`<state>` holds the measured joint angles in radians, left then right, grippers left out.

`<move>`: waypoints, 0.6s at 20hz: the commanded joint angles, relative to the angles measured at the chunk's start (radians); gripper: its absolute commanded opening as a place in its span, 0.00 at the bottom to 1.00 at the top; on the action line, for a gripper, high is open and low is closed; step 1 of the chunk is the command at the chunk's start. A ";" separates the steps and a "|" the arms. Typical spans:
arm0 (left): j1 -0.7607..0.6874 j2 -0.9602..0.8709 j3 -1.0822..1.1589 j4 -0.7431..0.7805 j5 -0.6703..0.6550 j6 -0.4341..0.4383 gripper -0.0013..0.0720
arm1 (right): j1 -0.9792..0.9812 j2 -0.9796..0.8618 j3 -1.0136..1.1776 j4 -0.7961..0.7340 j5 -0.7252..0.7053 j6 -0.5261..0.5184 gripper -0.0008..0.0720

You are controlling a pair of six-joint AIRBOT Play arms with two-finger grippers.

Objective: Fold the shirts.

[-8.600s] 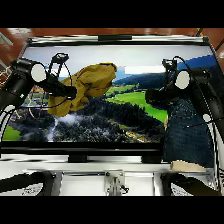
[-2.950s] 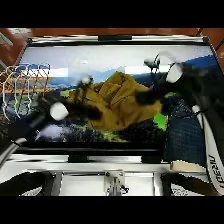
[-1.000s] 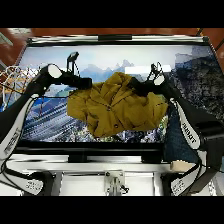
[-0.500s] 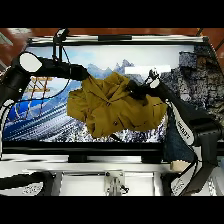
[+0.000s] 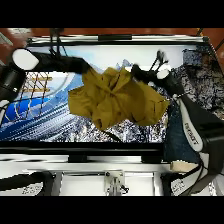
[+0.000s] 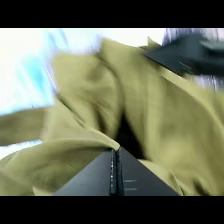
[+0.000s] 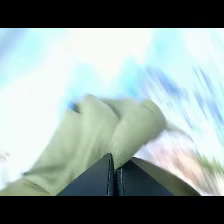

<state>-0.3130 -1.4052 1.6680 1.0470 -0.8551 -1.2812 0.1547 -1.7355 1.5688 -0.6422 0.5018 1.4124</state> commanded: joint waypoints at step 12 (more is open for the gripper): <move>-0.105 0.296 -0.022 0.112 -0.166 0.044 0.08 | 0.119 0.507 0.227 -0.642 0.878 0.038 0.10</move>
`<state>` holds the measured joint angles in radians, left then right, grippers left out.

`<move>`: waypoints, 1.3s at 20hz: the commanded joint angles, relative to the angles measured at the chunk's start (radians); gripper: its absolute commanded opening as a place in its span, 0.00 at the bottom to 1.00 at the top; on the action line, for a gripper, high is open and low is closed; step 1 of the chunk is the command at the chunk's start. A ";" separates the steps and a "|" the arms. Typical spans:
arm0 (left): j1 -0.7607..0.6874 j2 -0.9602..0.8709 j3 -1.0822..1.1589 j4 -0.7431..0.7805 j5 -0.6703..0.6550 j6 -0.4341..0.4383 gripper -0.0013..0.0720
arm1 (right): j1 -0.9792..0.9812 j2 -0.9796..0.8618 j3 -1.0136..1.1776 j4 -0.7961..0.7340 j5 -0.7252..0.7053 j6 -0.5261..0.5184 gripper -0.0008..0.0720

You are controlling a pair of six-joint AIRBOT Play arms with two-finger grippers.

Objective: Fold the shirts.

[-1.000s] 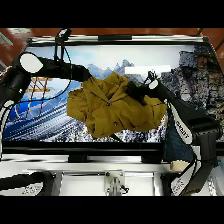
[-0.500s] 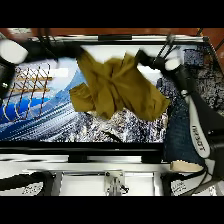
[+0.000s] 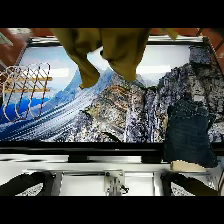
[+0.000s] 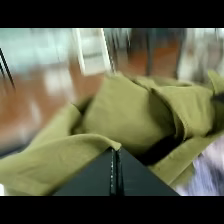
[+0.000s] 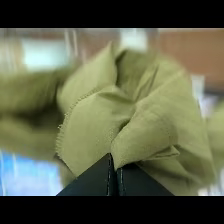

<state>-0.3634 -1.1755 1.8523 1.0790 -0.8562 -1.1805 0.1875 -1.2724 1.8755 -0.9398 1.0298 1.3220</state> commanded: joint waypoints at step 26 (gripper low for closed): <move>-0.149 -0.109 -0.842 0.195 -0.170 -0.428 0.99 | 0.068 0.040 -0.591 -0.478 0.216 0.343 0.71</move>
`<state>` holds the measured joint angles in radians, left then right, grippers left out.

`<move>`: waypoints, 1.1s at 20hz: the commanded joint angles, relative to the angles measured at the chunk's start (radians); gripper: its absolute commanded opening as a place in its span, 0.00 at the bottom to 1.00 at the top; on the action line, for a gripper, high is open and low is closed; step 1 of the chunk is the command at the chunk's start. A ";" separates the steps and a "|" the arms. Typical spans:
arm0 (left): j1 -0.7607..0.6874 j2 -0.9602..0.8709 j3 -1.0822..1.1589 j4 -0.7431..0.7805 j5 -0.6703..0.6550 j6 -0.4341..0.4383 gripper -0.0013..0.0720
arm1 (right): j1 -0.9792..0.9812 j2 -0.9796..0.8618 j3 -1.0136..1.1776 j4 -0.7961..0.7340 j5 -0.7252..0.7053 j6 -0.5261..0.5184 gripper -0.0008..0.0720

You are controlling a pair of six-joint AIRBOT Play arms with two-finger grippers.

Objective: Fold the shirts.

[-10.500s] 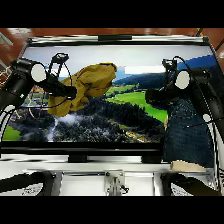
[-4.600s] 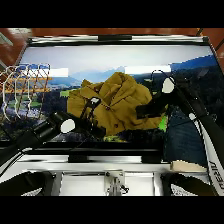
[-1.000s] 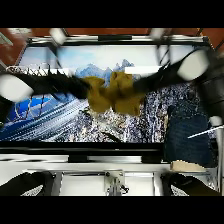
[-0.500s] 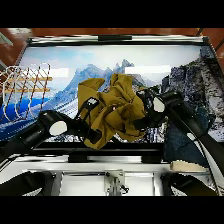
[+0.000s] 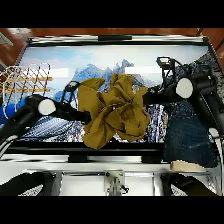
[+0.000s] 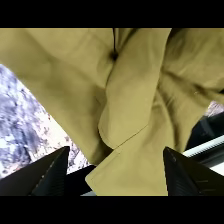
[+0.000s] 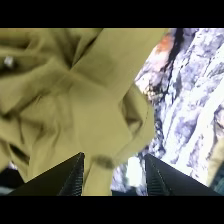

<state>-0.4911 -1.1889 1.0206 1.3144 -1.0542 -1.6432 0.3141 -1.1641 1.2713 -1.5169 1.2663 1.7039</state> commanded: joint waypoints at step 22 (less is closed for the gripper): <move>-0.078 0.133 0.081 -0.015 0.223 0.177 0.09 | 0.031 -0.307 0.020 0.146 -0.131 -0.154 0.92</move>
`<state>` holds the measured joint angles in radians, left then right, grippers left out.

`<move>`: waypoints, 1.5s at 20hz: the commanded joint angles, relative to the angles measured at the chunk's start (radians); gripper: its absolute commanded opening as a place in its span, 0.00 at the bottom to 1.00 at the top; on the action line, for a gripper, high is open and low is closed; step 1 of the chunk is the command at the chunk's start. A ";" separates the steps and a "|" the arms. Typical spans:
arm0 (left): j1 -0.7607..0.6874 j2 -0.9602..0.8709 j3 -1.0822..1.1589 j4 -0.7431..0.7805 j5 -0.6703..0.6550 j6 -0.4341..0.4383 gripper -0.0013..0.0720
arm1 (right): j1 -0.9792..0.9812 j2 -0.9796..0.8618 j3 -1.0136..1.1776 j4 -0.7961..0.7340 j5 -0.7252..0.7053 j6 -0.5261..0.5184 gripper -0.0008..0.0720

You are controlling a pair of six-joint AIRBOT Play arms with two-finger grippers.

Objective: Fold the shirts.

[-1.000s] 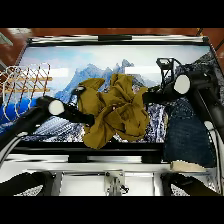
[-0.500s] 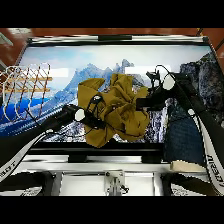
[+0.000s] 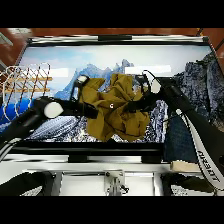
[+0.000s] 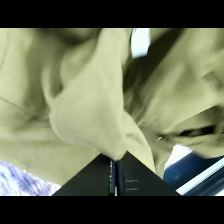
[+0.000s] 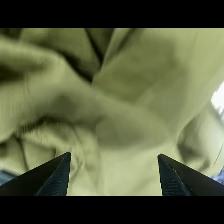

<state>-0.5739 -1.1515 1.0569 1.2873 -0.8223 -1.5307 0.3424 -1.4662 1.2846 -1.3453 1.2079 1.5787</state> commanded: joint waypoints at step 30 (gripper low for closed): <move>0.065 0.153 0.401 0.157 0.074 -0.006 0.09 | -0.098 0.143 0.248 0.158 -0.118 -0.275 0.10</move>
<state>-0.5240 -0.9989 1.4395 1.4250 -0.9234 -1.4506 0.2920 -1.3952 1.4067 -1.1919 1.0981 1.3132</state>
